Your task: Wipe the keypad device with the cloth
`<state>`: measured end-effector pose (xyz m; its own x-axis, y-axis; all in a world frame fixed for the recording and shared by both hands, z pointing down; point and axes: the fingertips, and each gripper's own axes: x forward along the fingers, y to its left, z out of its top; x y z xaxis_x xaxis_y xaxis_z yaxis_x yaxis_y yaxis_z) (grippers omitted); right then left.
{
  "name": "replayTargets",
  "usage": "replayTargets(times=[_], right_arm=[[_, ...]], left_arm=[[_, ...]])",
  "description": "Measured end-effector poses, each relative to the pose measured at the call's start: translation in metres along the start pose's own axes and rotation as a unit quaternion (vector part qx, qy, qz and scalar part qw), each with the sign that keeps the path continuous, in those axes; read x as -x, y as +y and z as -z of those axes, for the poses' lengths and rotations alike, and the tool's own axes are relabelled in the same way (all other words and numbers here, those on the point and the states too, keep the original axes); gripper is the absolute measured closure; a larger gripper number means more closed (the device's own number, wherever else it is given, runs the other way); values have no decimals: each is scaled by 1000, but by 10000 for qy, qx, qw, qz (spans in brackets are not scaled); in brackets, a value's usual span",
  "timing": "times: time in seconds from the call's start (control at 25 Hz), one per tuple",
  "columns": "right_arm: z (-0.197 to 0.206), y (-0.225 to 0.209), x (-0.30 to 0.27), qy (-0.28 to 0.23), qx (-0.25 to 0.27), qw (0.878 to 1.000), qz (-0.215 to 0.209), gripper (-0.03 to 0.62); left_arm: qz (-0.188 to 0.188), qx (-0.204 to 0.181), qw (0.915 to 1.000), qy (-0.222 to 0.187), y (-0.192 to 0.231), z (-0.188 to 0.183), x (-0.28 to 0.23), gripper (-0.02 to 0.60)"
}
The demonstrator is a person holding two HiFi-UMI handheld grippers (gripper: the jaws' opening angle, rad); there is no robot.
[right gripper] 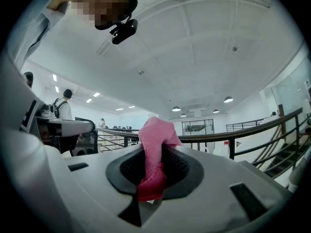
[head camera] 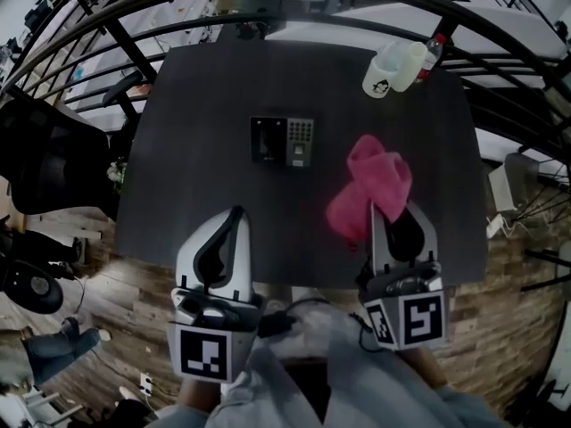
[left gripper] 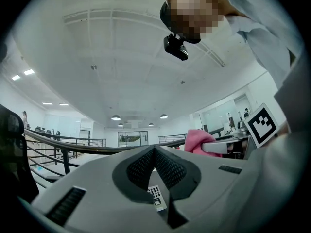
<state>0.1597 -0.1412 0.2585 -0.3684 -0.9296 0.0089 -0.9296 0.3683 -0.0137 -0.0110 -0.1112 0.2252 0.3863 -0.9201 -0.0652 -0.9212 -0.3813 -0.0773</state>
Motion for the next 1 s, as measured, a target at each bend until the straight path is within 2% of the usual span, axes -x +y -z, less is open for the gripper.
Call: replayTargets(times=[0.36, 0.64, 1.0], right_arm=[[19, -28, -25, 146, -120, 9997, -165, 523], [37, -43, -37, 284, -142, 9994, -115, 523], [58, -40, -65, 490, 4, 9987, -119, 523]], left_arm=[[-263, 86, 9996, 27, -3, 4, -23, 577], [-273, 17, 9995, 138, -7, 11, -32, 577], [-261, -12, 9993, 253, 10, 21, -38, 577]])
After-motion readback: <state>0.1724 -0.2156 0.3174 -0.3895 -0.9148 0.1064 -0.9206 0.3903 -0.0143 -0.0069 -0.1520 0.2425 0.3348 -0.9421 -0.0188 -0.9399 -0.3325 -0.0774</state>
